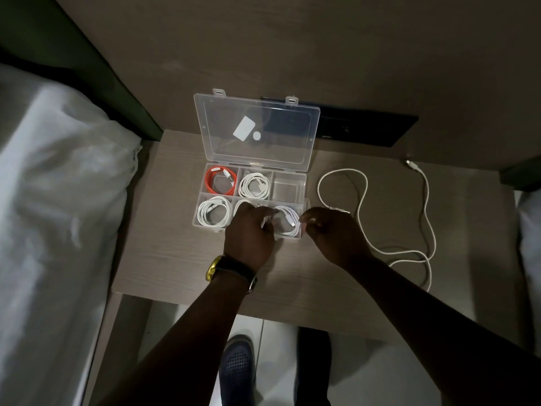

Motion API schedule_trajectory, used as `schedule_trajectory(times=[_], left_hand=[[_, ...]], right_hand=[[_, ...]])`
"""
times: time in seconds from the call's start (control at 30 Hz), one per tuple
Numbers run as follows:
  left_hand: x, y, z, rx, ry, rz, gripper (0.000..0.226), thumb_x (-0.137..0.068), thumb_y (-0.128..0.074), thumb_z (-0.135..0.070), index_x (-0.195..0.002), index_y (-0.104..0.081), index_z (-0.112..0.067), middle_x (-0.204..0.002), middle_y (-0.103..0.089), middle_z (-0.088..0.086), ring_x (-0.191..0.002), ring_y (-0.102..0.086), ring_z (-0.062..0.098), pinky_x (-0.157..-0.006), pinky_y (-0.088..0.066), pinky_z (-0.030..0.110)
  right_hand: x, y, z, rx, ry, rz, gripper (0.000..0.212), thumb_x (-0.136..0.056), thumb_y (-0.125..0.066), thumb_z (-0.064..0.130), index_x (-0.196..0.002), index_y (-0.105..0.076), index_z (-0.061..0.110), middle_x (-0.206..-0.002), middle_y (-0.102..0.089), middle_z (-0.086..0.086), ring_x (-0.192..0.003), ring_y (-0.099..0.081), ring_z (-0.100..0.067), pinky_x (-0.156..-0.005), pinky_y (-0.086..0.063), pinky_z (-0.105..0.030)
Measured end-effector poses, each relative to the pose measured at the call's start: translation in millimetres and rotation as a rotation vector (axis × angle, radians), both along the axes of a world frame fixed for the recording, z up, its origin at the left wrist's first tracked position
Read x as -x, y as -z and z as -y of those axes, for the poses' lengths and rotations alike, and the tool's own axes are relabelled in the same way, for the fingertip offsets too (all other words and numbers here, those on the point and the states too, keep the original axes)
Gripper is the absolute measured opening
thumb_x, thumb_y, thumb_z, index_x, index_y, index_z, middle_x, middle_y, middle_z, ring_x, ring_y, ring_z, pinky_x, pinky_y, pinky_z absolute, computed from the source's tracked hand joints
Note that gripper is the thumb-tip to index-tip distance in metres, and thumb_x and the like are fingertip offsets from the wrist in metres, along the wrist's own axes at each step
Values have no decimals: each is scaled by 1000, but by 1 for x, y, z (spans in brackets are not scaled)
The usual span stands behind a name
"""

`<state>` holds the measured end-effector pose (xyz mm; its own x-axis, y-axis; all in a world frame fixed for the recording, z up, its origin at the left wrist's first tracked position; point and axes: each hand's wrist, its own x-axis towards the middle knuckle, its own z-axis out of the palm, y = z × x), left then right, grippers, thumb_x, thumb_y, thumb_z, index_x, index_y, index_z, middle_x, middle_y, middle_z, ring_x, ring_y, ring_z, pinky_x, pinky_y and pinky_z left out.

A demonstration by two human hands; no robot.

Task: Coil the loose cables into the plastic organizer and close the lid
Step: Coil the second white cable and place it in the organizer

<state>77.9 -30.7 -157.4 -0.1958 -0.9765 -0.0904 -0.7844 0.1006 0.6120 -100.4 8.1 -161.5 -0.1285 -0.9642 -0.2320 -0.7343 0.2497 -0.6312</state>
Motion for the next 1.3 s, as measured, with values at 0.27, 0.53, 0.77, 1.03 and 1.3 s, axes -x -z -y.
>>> schedule_trajectory(times=[0.27, 0.53, 0.77, 1.03, 1.3], left_hand=[[5, -11, -28, 76, -37, -248, 19, -83, -66, -1, -93, -74, -15, -91, -69, 5, -80, -64, 20, -74, -51, 32], [59, -28, -50, -842, -404, -812, 22, -97, -49, -9, -84, -67, -4, -74, -67, 15, -63, -60, 24, -55, -46, 28], [61, -53, -53, -917, -434, -1073, 33, -91, -46, 8, -69, -64, -8, -73, -65, 10, -64, -63, 20, -58, -53, 25], [51, -82, -69, -1369, -166, -1532, 38, -83, -44, -5, -113, -65, 6, -60, -53, 3, -66, -58, 21, -71, -48, 30], [43, -87, -40, -1034, -238, -1821, 25, -96, -45, -13, -105, -67, -5, -95, -73, 8, -109, -67, 24, -102, -45, 26]], right_hand=[[55, 16, 4, -142, 39, -399, 22, -89, -57, 20, -108, -63, 11, -116, -56, -16, -100, -56, -39, -81, -51, -43], [20, -32, -62, 89, -40, -155, 14, -79, -73, 15, -82, -60, 18, -79, -57, 0, -70, -59, -23, -64, -36, -24], [45, -65, -58, 204, -72, 61, 18, -81, -73, 30, -98, -67, 23, -97, -57, 9, -89, -59, -13, -73, -52, -29], [63, -48, -15, 126, -425, 86, 37, -91, -45, 21, -121, -66, 20, -125, -62, 7, -126, -55, -26, -109, -36, -35], [34, -54, -68, 6, -542, 129, 23, -99, -35, 51, -101, -50, 34, -68, -59, 19, -61, -58, 3, -59, -43, -22]])
